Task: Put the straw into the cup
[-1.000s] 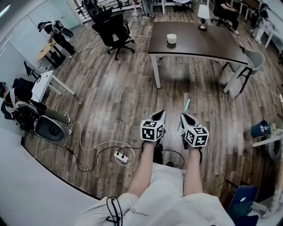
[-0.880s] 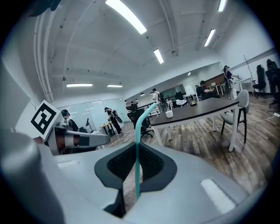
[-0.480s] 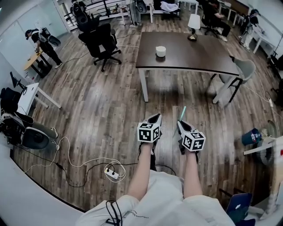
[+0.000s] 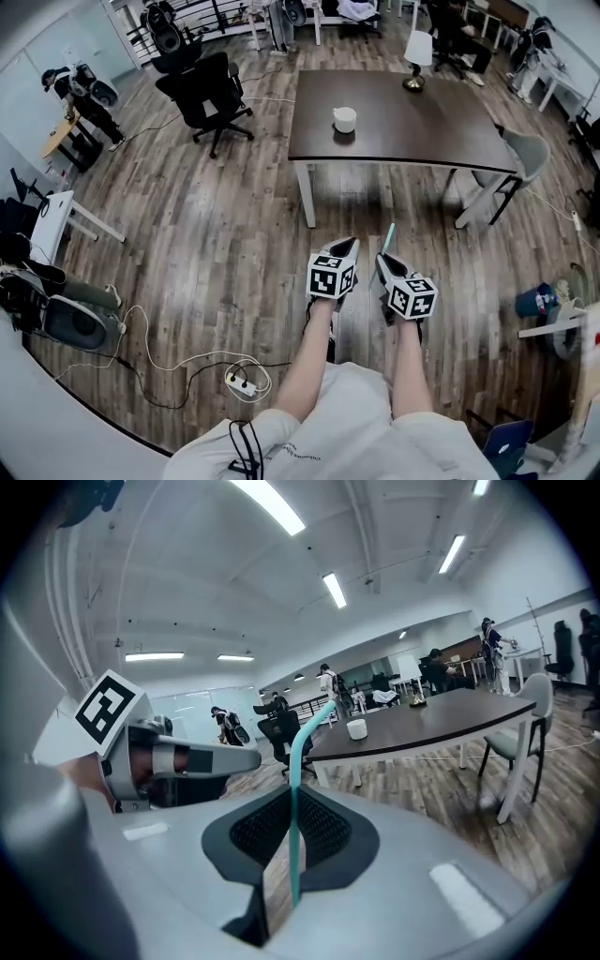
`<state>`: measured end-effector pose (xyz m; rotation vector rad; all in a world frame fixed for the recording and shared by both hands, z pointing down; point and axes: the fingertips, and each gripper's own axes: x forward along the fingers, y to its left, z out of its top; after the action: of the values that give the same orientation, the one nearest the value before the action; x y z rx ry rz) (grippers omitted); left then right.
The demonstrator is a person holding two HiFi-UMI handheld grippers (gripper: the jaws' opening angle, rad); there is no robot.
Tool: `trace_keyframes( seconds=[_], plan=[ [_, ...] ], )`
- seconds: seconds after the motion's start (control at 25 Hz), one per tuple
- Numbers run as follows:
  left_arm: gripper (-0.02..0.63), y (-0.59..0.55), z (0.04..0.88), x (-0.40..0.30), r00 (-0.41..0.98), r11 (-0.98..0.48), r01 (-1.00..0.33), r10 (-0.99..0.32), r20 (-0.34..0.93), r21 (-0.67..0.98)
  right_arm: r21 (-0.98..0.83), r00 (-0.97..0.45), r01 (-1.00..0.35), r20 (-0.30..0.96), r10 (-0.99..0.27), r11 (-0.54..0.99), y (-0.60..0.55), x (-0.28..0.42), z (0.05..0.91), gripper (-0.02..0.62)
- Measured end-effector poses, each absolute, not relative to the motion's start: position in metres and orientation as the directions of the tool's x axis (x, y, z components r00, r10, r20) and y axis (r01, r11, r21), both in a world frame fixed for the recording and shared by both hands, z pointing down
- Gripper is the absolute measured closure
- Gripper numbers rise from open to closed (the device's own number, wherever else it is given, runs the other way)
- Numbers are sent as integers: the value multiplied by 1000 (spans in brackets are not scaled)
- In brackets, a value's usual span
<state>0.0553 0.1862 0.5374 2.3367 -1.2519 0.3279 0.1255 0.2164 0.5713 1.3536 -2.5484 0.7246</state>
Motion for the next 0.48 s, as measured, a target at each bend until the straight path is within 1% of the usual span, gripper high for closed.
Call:
trace_keyframes(
  seconds=[0.2,0.36,0.48],
  plan=[
    [605,141,537,47,587,-536,-808,-691,423,246,-360,-582,-808,356,-732,467,163,99,574,548],
    [605,100,542,20,573,-529,-816,-693,437,232,-389,-586,-799,331,-740,458,116,81,574,548],
    [605,69,535,-7,560,-510,-827,-706,434,239,-413,-617,-774,322,-718,480,91,55,571,548]
  ],
)
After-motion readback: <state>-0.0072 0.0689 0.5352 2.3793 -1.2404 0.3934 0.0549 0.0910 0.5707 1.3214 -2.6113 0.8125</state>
